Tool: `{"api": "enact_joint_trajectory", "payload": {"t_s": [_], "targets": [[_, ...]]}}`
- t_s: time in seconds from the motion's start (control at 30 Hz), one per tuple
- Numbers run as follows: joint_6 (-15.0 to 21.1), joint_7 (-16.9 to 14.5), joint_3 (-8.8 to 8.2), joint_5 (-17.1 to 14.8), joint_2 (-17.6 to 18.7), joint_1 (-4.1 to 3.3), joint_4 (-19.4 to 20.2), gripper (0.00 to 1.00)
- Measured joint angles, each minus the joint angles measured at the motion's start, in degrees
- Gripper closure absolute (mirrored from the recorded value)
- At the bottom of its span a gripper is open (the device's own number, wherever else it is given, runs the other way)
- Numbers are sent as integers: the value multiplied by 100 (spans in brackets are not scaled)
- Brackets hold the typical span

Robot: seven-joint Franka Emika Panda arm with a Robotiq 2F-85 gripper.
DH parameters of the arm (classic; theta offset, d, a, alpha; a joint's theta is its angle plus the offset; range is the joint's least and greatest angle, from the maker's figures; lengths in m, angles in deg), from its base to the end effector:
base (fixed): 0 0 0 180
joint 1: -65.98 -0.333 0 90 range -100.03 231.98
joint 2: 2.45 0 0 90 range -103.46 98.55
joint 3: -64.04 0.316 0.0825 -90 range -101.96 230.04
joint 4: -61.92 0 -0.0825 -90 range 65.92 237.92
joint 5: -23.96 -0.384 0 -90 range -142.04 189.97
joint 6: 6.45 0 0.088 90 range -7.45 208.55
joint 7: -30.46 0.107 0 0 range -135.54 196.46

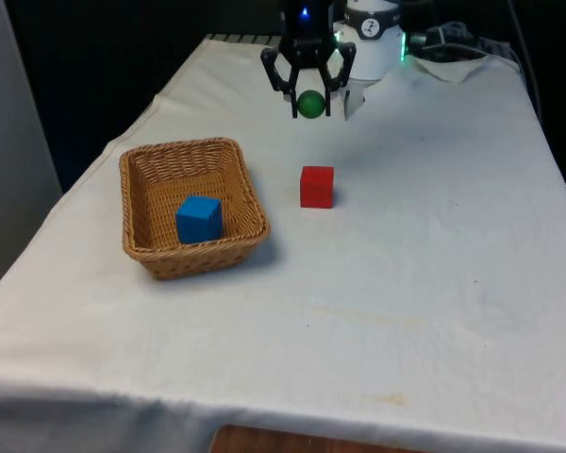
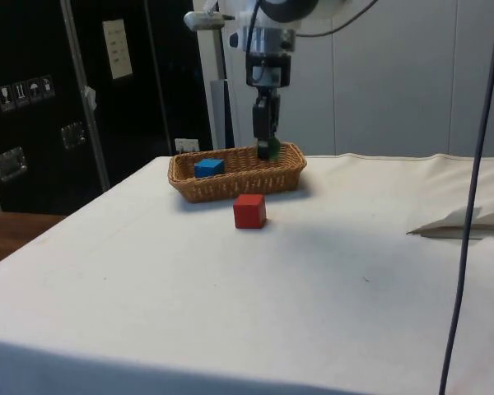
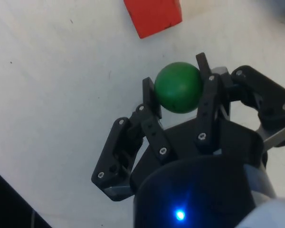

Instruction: Place all non-red objects into the basket.

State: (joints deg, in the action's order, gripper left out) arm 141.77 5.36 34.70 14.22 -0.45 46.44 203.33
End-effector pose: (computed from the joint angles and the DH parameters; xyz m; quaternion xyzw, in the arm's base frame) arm 0.4775 -0.0863 0.2896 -0.9962 -0.0636 -0.0544 0.0242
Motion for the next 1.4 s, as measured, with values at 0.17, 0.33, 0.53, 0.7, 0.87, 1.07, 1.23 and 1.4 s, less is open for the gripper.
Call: {"api": "enact_joint_trajectory", "payload": {"t_s": [0.17,0.33,0.53,0.7,0.87,1.07,1.23,1.4], "targets": [[-298,-80,-74,-23,183,6,-407,100],[-441,-235,-143,-149,395,23,-710,100],[-493,-458,-223,-367,751,46,-1054,100],[-579,-682,-315,-573,1083,80,-1392,100],[-625,-871,-401,-745,1358,120,-1650,100],[-659,-1238,-561,-1049,1667,178,-1896,100],[-659,-1398,-653,-1152,1782,206,-1971,100],[-653,-1616,-722,-1352,1948,252,-2034,100]]}}
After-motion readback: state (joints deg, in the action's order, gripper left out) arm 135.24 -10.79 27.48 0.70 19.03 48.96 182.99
